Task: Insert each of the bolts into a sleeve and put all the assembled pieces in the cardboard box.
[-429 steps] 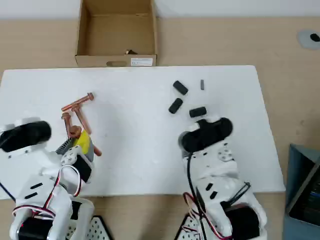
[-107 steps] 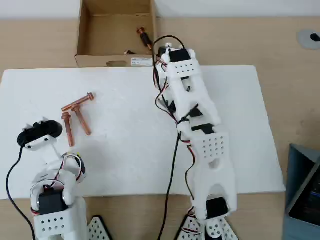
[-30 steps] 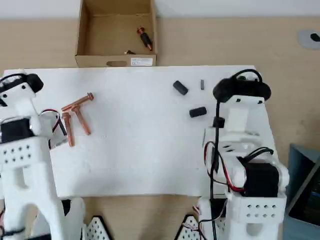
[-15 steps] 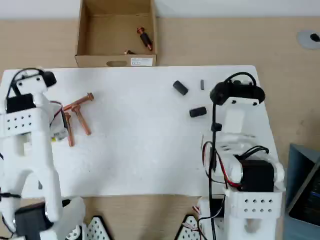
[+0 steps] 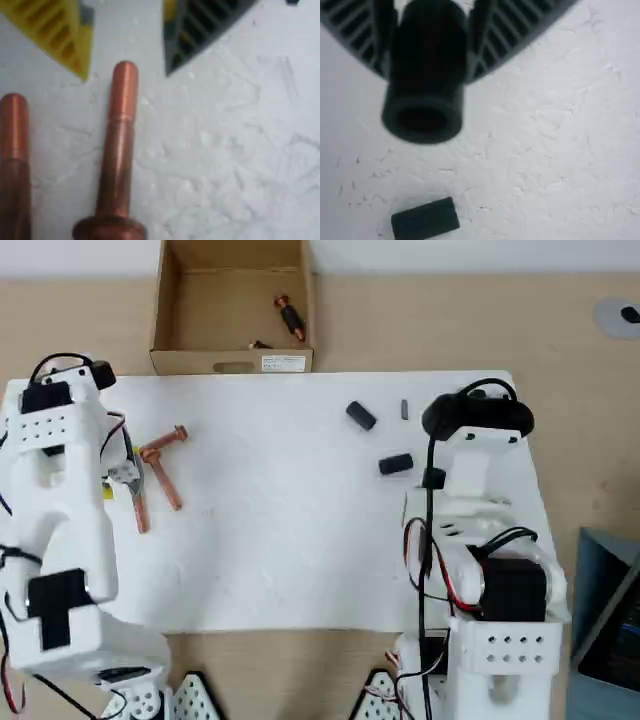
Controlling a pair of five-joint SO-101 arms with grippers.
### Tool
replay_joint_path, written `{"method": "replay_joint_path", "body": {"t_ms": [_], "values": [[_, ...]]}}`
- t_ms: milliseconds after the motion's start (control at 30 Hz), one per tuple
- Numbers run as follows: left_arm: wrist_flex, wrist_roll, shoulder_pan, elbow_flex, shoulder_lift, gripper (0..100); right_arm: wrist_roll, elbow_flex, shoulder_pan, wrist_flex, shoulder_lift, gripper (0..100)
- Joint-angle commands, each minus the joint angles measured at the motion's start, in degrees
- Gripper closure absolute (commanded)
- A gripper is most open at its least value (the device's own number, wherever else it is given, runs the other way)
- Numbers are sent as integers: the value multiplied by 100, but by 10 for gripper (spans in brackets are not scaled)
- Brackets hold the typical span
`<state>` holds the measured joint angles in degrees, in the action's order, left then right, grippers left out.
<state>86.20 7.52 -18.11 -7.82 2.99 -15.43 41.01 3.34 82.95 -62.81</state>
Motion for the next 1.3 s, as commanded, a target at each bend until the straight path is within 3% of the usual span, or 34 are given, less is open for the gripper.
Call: {"method": "replay_joint_path", "body": {"t_ms": [0,267,733,900,1100,1267], "values": [[-70,53,18,440,180,889,62,-13,-75,-158,-4,989],[-598,18,343,404,752,889,62,-13,-75,-158,-4,989],[-1037,44,-167,404,1719,898,62,-22,-84,-158,-13,989],[-1037,18,-123,422,1921,999,62,-22,-84,-158,-22,989],[-976,9,-105,396,2035,994,62,-48,-84,-158,-40,989],[-404,9,18,800,2026,994,62,-119,-75,-123,-48,989]]}}
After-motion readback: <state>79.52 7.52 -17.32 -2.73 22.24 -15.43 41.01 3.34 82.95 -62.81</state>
